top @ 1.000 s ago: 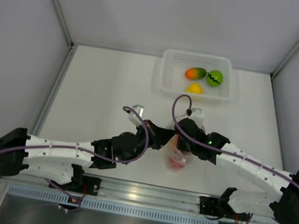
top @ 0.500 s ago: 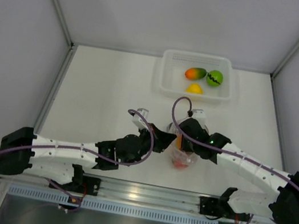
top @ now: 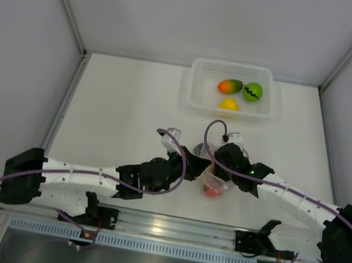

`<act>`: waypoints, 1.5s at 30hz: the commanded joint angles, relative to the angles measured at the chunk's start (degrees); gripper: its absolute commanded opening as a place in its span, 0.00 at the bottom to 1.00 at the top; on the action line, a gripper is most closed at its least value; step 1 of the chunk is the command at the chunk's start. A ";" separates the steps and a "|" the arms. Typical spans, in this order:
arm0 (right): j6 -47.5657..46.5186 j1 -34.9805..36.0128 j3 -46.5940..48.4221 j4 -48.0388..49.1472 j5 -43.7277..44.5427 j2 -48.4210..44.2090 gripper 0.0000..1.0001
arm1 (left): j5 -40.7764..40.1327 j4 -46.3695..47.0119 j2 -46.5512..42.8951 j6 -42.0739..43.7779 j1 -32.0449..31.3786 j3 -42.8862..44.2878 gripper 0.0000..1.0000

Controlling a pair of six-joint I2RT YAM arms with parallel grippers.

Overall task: Open the zip-top bag and remove the fake food
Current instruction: Pick up the fake fruit from the zipper food storage bag.

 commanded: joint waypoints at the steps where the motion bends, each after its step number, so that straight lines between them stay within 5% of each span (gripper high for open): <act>1: -2.95 -1.78 -1.89 6.41 -2.84 0.12 0.51 | 0.90 3.08 0.66 1.20 -0.20 2.91 0.00; 16: -7.70 -5.12 -1.98 15.55 -4.51 10.58 0.58 | 1.96 3.08 1.36 2.07 -0.20 3.00 0.00; 20: -8.41 -5.39 -1.63 17.14 -4.08 11.73 0.45 | 1.69 2.99 1.01 2.34 -0.20 2.56 0.00; 32: -7.27 -4.25 -0.31 10.12 -3.64 -2.84 0.33 | -1.29 2.99 1.01 2.86 -0.12 2.12 0.00; 45: -4.89 2.61 5.40 -0.26 -0.91 -12.61 0.32 | -6.66 3.08 2.24 2.07 -0.12 3.70 0.00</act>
